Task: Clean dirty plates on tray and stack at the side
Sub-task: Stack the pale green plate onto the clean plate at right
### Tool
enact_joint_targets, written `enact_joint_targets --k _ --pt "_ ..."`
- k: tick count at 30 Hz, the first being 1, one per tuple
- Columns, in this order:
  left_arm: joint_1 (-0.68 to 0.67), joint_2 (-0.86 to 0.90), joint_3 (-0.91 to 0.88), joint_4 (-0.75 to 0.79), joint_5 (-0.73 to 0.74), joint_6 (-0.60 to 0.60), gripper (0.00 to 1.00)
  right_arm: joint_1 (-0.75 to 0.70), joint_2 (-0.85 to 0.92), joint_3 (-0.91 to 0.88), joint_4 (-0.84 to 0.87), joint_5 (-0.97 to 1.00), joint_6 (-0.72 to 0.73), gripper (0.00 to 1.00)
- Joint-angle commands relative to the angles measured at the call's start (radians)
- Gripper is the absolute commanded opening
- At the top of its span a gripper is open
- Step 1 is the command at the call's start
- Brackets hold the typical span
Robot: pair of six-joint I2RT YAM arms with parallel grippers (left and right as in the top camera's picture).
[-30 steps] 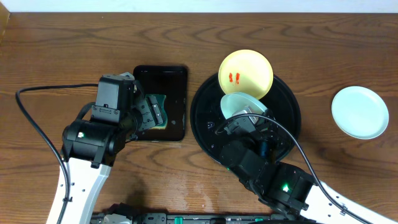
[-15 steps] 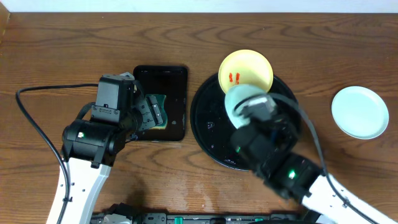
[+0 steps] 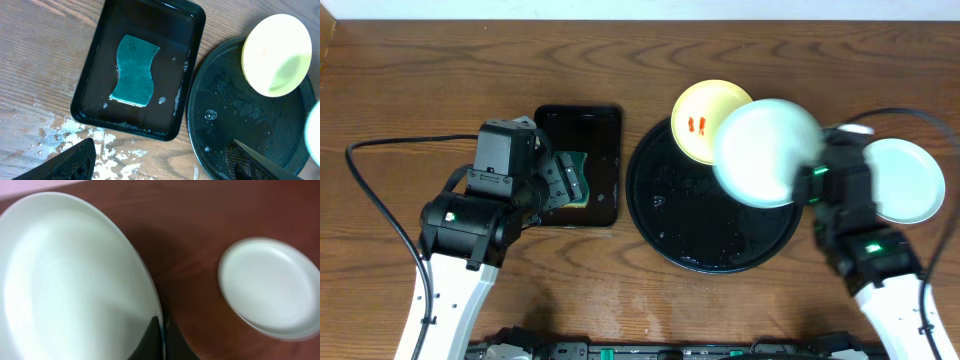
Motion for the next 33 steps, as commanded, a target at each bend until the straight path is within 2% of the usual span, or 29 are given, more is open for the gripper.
enact_joint_targets --k 1,6,12,18,22,23,25,26,33 --pt "0.004 0.000 0.020 -0.003 -0.002 0.010 0.84 -0.214 0.024 0.009 -0.004 -0.123 0.141 0.01" --pt "0.004 0.000 0.020 -0.003 -0.002 0.010 0.84 -0.514 0.134 0.009 0.023 -0.161 0.248 0.01" --pt "0.004 0.000 0.020 -0.003 -0.002 0.010 0.84 -0.706 0.316 0.010 0.050 -0.155 0.274 0.01" --pt "0.004 0.000 0.020 -0.003 -0.002 0.010 0.84 -0.790 0.460 0.010 0.118 -0.077 0.275 0.01" --pt "0.004 0.000 0.020 -0.003 -0.002 0.010 0.84 -0.842 0.491 0.010 0.152 -0.150 0.271 0.01" --pt "0.004 0.000 0.020 -0.003 -0.002 0.010 0.84 -0.849 0.491 0.010 0.159 -0.182 0.267 0.10" --pt "0.004 0.000 0.020 -0.003 -0.002 0.010 0.84 -0.853 0.483 0.014 0.161 -0.258 0.245 0.37" --pt "0.004 0.000 0.020 -0.003 -0.002 0.010 0.84 -0.851 0.478 0.017 0.162 -0.301 0.233 0.38" --pt "0.004 0.000 0.020 -0.003 -0.002 0.010 0.84 -0.758 0.416 0.048 0.210 -0.740 0.095 0.26"
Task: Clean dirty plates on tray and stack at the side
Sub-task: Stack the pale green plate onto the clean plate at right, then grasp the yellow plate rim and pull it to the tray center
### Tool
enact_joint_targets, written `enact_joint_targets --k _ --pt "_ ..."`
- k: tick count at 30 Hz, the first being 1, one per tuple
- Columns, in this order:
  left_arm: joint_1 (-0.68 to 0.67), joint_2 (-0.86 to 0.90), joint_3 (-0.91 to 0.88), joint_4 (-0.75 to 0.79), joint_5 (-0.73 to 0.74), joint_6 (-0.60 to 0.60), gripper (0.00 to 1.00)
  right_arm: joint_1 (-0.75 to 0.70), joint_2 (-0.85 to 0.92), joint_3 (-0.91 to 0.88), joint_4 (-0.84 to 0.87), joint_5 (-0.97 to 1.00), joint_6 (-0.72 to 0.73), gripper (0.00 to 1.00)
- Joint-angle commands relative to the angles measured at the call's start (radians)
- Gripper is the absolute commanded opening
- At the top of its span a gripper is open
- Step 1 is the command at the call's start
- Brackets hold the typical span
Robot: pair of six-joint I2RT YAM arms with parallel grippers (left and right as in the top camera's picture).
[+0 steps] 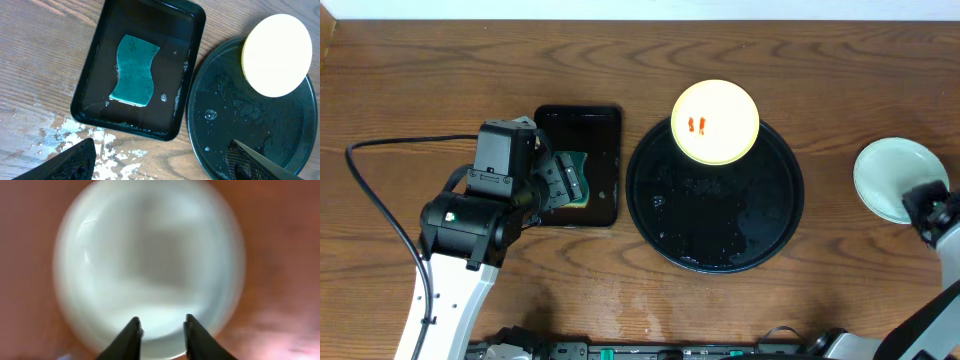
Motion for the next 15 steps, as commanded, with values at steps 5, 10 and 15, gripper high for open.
enact_joint_targets --k 5,10,15 --pt "0.004 0.000 0.020 -0.003 -0.002 0.010 0.84 0.270 -0.075 0.043 0.002 -0.322 -0.202 0.33" --pt "0.004 0.000 0.020 -0.003 -0.002 0.010 0.84 0.552 -0.055 0.043 -0.025 -0.191 -0.340 0.42" --pt "0.004 0.000 0.020 -0.003 -0.002 0.010 0.84 0.745 0.025 0.050 0.093 0.072 -0.420 0.53"
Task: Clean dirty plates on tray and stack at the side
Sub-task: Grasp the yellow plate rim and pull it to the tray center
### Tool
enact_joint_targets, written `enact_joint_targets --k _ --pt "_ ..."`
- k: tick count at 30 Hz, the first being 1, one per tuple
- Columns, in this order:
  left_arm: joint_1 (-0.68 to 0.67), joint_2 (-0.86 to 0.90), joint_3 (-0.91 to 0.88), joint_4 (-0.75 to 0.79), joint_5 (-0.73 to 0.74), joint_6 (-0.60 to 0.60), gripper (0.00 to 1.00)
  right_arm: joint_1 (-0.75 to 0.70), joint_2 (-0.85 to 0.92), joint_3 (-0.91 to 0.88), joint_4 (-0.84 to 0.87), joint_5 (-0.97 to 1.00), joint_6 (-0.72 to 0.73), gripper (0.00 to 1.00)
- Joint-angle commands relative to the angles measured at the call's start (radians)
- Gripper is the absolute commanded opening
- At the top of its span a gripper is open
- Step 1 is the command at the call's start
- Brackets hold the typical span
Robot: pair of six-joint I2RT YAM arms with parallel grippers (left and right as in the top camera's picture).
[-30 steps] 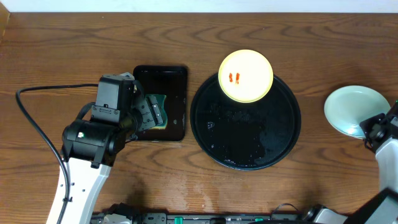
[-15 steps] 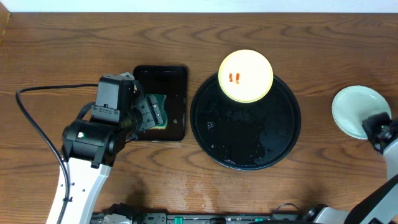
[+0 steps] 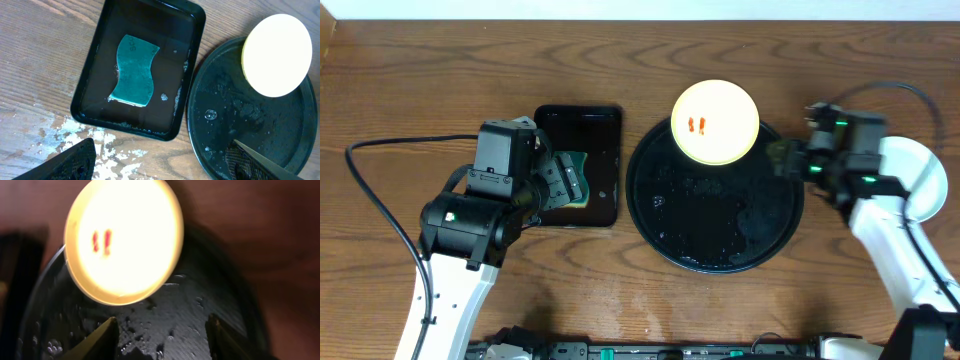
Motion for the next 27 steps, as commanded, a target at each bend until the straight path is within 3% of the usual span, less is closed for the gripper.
enact_joint_targets --k 1,10,15,23,27 --pt "0.004 0.000 0.020 -0.003 -0.002 0.010 0.84 0.071 0.082 0.029 0.048 0.199 -0.090 0.52" --pt "0.004 0.000 0.020 -0.003 -0.002 0.010 0.84 0.068 0.422 0.367 -0.076 0.183 -0.126 0.57" --pt "0.004 0.000 0.020 -0.003 -0.002 0.010 0.84 0.072 0.525 0.439 -0.071 0.159 -0.122 0.57" --pt "0.004 0.000 0.020 -0.003 -0.002 0.010 0.84 0.076 0.595 0.439 -0.057 0.164 -0.018 0.02" --pt "0.004 0.000 0.020 -0.003 -0.002 0.010 0.84 0.077 0.570 0.439 -0.121 0.160 -0.007 0.01"
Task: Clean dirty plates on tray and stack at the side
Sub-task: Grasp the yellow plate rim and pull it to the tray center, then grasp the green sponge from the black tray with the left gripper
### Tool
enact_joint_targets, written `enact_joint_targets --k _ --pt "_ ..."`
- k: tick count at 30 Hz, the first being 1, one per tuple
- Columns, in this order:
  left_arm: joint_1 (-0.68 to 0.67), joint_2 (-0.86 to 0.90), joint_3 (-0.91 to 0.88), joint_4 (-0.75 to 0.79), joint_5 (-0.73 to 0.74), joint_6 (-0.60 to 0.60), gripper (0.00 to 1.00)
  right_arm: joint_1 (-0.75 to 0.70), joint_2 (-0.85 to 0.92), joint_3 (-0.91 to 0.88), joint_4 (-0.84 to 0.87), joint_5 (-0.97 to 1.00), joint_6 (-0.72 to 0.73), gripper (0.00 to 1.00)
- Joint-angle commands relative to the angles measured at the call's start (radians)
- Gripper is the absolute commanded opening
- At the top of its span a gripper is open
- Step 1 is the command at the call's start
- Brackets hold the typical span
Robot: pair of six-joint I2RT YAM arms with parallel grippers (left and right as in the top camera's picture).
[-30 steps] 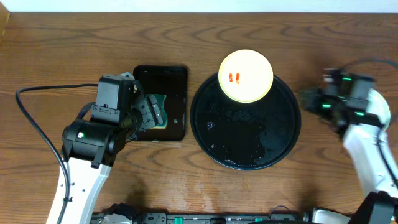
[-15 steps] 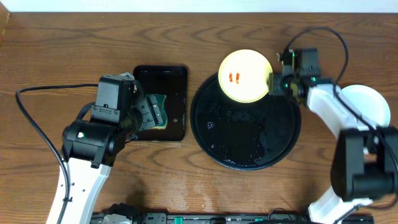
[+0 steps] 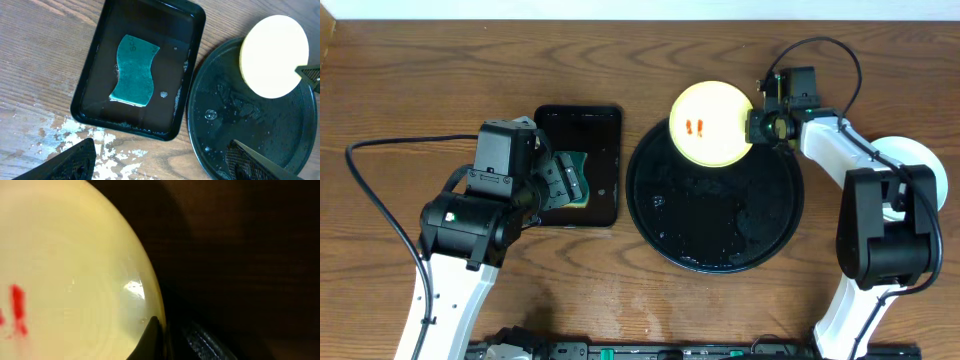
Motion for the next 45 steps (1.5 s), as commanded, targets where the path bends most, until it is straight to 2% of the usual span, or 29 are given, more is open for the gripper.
enact_joint_targets --k 1,7,12,16,22,23,24,25,33,38,45 --pt "0.004 0.000 0.020 -0.003 -0.002 0.010 0.84 0.002 -0.016 -0.004 -0.063 0.026 0.037 0.01" --pt "0.004 0.000 0.020 -0.003 -0.002 0.010 0.84 0.005 -0.138 -0.004 -0.293 0.025 0.102 0.01" --pt "0.004 0.000 0.020 -0.003 -0.002 0.010 0.84 0.019 -0.194 -0.005 -0.531 0.020 0.101 0.01" --pt "0.004 0.000 0.020 -0.003 -0.002 0.010 0.84 0.037 -0.191 -0.039 -0.613 0.020 0.119 0.01" --pt "0.004 0.000 0.020 -0.003 -0.002 0.010 0.84 0.073 -0.191 -0.176 -0.534 0.023 0.209 0.02" --pt "0.004 0.000 0.020 -0.003 -0.002 0.010 0.84 0.074 -0.191 -0.192 -0.510 0.021 0.211 0.08" --pt "0.004 0.000 0.020 -0.003 -0.002 0.010 0.84 0.074 -0.191 -0.199 -0.499 0.019 0.209 0.20" --pt "0.004 0.000 0.020 -0.003 -0.002 0.010 0.84 0.074 -0.192 -0.199 -0.494 0.019 0.194 0.25" --pt "0.004 0.000 0.020 -0.003 -0.002 0.010 0.84 0.072 -0.243 -0.190 -0.460 0.020 0.041 0.35" --pt "0.004 0.006 0.018 0.000 -0.002 0.010 0.84 0.072 -0.236 -0.203 -0.385 0.027 0.005 0.34" --pt "0.004 0.061 -0.019 -0.034 -0.044 0.014 0.84 0.072 -0.215 -0.292 -0.246 0.027 0.014 0.18"
